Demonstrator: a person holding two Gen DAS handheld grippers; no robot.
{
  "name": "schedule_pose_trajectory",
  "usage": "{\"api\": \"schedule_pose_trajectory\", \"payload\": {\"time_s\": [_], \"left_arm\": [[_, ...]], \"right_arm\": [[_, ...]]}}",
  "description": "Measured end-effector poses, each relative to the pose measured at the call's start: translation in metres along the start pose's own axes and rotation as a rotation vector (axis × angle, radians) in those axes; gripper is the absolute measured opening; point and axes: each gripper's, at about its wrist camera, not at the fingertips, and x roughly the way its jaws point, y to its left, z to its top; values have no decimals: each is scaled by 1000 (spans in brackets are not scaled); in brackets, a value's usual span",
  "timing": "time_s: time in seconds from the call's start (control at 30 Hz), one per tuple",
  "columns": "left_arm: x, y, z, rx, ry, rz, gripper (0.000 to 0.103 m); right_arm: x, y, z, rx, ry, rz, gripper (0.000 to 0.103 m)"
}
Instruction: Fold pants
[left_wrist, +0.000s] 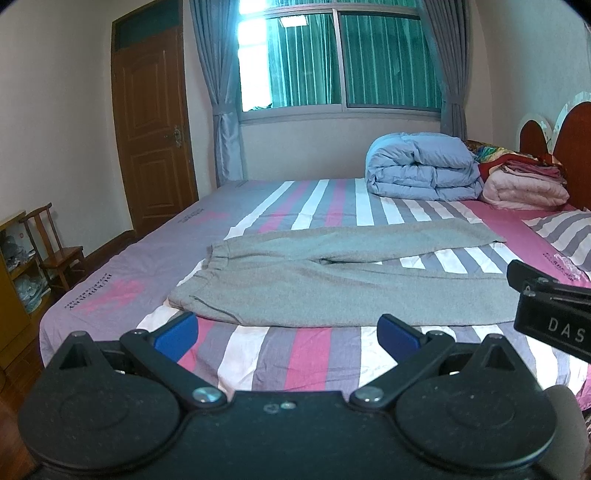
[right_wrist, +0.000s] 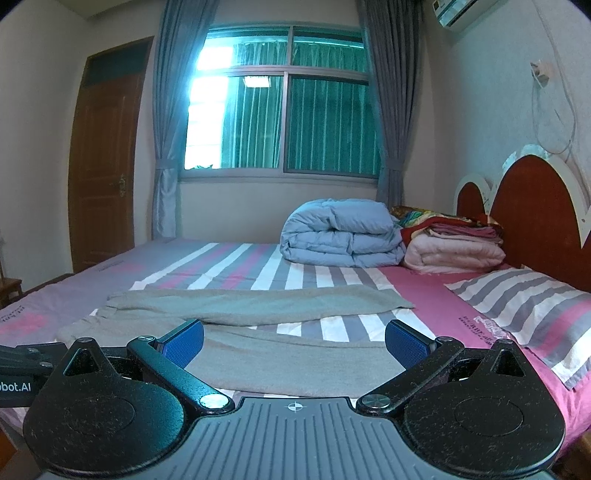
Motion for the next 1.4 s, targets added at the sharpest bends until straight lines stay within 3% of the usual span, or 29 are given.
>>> {"api": "schedule_pose_trajectory", "payload": {"time_s": [0.2, 0.4, 0.73, 0.93, 1.03, 1.4], "left_arm": [[2, -2, -1, 68, 11, 29, 97], [8, -2, -4, -3, 14, -6, 97], [31, 3, -9, 12, 111, 3, 97], [72, 11, 0, 14, 204, 53, 97], [95, 13, 14, 23, 209, 71, 97], [182, 25, 72, 57, 246, 105, 97]], "right_arm": [[1, -1, -1, 0, 4, -5, 103], [8, -3, -5, 8, 24, -12, 103], [32, -20, -19, 46, 110, -25, 103], [51, -33, -37, 48, 138, -25, 103], [67, -36, -41, 40, 168, 1, 103], [161, -35, -5, 14, 219, 52, 103]]}}
